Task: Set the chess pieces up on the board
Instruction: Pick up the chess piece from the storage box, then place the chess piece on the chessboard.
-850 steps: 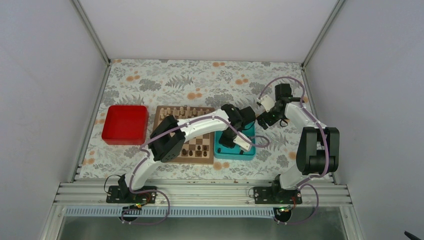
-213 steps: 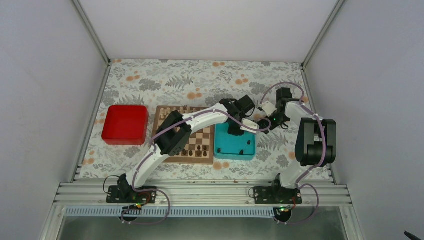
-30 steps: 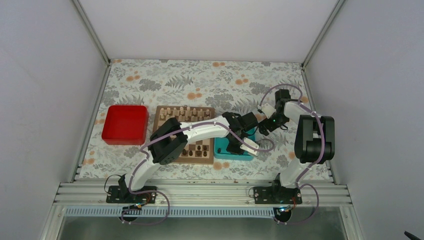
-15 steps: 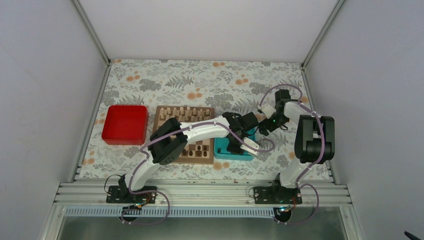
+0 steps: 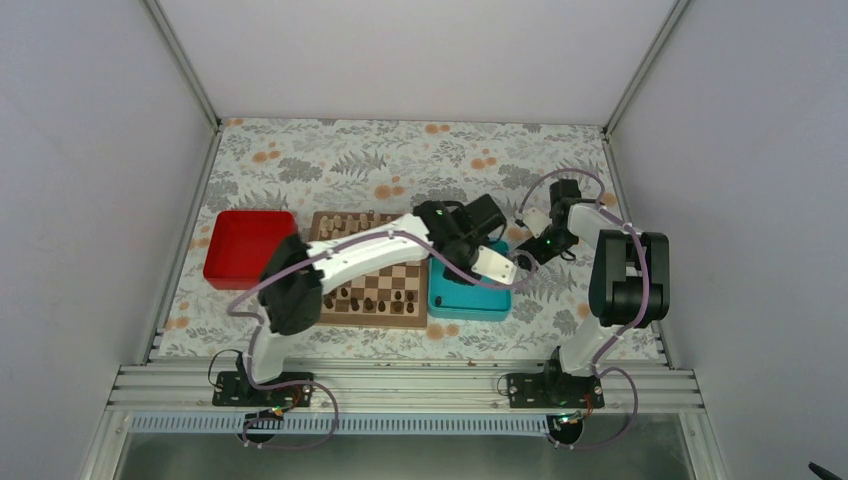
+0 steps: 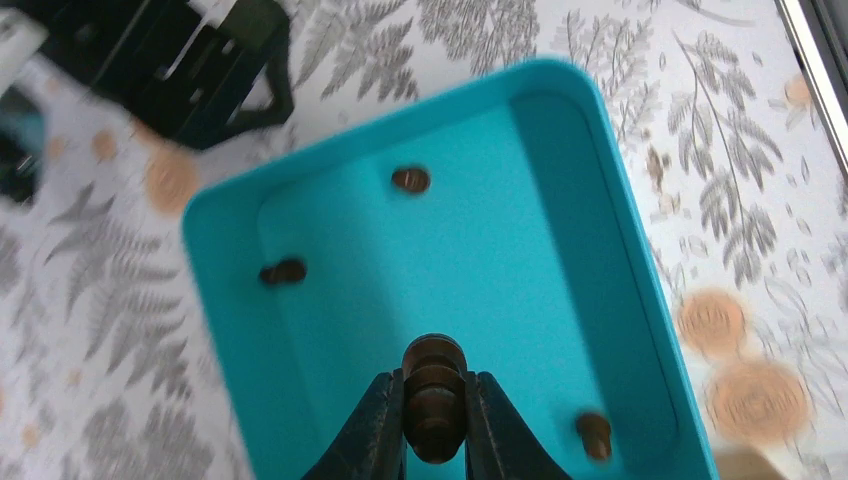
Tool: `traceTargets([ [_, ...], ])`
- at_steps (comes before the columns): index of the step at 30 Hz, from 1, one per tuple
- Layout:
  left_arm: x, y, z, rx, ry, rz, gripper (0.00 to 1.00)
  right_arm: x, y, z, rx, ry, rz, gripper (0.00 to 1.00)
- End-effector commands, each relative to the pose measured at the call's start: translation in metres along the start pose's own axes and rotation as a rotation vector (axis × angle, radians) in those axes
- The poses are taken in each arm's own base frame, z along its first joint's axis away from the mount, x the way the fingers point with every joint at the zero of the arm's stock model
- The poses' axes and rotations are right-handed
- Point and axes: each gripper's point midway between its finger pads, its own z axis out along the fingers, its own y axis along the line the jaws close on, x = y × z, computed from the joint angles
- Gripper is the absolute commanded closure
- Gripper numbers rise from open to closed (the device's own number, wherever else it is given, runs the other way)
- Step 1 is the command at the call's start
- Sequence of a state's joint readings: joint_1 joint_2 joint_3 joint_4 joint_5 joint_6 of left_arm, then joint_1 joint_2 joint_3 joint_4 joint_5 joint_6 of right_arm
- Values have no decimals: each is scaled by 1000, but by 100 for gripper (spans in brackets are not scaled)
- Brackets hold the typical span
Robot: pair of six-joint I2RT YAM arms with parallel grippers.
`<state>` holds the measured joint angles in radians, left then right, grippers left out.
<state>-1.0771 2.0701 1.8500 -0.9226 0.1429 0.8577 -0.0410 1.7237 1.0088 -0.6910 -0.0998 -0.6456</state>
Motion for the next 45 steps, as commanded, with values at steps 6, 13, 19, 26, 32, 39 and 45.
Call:
traceTargets([
  [6, 97, -18, -75, -94, 142, -144, 89, -2, -1, -3, -7, -17, 7, 0],
  [13, 169, -55, -112, -151, 205, -298, 89, -2, -2, -2, -5, -16, 11, 0],
  [19, 201, -96, -121, -140, 231, -384, 89, -3, -1, -2, -12, -15, 16, 0],
  [26, 222, -133, -122, -130, 257, -441, 89, -2, -1, -1, -15, -12, 20, 0],
  [32, 236, -149, -121, -137, 269, -472, 89, -1, 0, 1, -17, -5, 21, 0],
  [39, 238, -155, -113, -121, 251, -488, 89, 1, -1, 3, -16, 2, 25, 0],
  [45, 238, -150, -104, -131, 239, -478, 89, 3, -1, 5, -18, 8, 27, 0],
])
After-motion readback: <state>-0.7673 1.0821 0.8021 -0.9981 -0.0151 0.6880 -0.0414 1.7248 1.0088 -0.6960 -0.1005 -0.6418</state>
